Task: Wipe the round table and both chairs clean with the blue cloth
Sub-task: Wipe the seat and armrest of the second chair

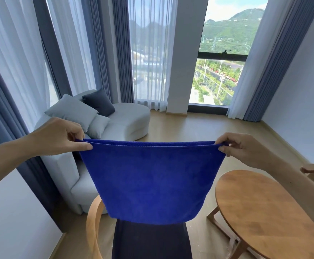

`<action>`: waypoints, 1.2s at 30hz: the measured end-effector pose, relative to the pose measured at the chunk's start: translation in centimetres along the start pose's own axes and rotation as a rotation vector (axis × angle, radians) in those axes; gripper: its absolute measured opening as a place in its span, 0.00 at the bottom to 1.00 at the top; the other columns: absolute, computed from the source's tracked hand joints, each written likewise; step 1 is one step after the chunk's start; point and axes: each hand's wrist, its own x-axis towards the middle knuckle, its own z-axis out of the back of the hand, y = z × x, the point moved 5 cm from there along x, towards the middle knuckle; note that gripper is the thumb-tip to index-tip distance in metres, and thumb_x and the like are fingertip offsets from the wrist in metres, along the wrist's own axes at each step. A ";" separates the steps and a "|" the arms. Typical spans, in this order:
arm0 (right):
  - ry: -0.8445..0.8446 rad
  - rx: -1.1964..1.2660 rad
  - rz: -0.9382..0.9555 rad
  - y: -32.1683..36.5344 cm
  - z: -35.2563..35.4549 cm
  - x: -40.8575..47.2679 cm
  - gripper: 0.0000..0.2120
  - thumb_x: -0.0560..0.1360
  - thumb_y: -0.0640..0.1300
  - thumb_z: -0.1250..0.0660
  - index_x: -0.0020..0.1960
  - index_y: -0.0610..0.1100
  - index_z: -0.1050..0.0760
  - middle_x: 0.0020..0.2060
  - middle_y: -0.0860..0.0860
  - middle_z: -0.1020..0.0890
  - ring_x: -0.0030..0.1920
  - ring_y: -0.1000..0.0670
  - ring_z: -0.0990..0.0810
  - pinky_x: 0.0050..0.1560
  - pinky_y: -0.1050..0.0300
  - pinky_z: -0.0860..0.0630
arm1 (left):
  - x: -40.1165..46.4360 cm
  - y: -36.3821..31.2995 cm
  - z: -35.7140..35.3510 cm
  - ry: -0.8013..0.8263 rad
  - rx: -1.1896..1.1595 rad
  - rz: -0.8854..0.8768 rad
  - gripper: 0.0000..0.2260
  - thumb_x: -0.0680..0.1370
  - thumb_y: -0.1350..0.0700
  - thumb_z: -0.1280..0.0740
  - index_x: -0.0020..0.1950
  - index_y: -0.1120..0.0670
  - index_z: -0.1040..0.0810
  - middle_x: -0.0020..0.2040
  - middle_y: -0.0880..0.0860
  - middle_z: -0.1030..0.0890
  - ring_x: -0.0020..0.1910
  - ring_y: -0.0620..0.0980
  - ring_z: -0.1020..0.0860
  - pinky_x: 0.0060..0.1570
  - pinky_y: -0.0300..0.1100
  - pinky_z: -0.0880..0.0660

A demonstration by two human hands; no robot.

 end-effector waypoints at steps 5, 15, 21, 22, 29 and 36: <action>0.025 -0.060 -0.063 -0.3 -0.3 0.3 0.12 0.77 0.37 0.34 0.53 0.53 0.23 0.38 0.54 0.18 0.39 0.56 0.19 0.43 0.61 0.23 | 0.5 0.6 -0.9 -0.028 -0.037 0.072 0.15 0.70 0.60 0.24 0.30 0.59 0.28 0.35 0.43 0.16 0.31 0.43 0.23 0.33 0.35 0.27; -0.066 0.177 -0.237 -0.5 -1.8 1.1 0.09 0.78 0.38 0.36 0.42 0.44 0.18 0.35 0.48 0.15 0.37 0.47 0.17 0.43 0.55 0.20 | 1.8 1.6 -3.6 0.172 0.017 0.155 0.10 0.78 0.57 0.33 0.38 0.45 0.20 0.33 0.46 0.19 0.29 0.41 0.21 0.35 0.32 0.29; -0.219 0.226 -0.360 0.8 -5.5 1.7 0.10 0.75 0.40 0.33 0.37 0.38 0.20 0.30 0.46 0.17 0.30 0.48 0.17 0.38 0.51 0.17 | 2.4 1.2 -7.6 0.164 -0.127 0.476 0.10 0.77 0.58 0.35 0.36 0.60 0.21 0.29 0.54 0.20 0.22 0.49 0.22 0.26 0.36 0.28; -0.214 0.240 -0.365 1.6 -6.5 1.9 0.10 0.75 0.41 0.32 0.37 0.38 0.20 0.30 0.45 0.17 0.29 0.48 0.17 0.37 0.51 0.17 | 2.4 0.4 -8.6 0.171 -0.200 0.519 0.10 0.76 0.59 0.35 0.36 0.61 0.22 0.27 0.54 0.21 0.21 0.49 0.22 0.25 0.36 0.28; -0.045 0.297 -0.315 7.1 -11.6 3.1 0.08 0.75 0.41 0.33 0.40 0.40 0.19 0.32 0.45 0.17 0.28 0.53 0.18 0.29 0.64 0.23 | 2.2 -6.4 -13.7 0.283 -0.761 0.661 0.06 0.78 0.61 0.34 0.49 0.64 0.22 0.39 0.62 0.19 0.29 0.52 0.18 0.30 0.39 0.22; 0.042 0.282 -0.199 9.1 -11.9 3.2 0.08 0.78 0.42 0.35 0.42 0.45 0.20 0.34 0.50 0.17 0.31 0.55 0.18 0.33 0.62 0.20 | 2.3 -10.1 -14.1 0.367 -0.953 0.591 0.07 0.78 0.58 0.32 0.48 0.63 0.21 0.37 0.59 0.15 0.36 0.52 0.16 0.33 0.37 0.22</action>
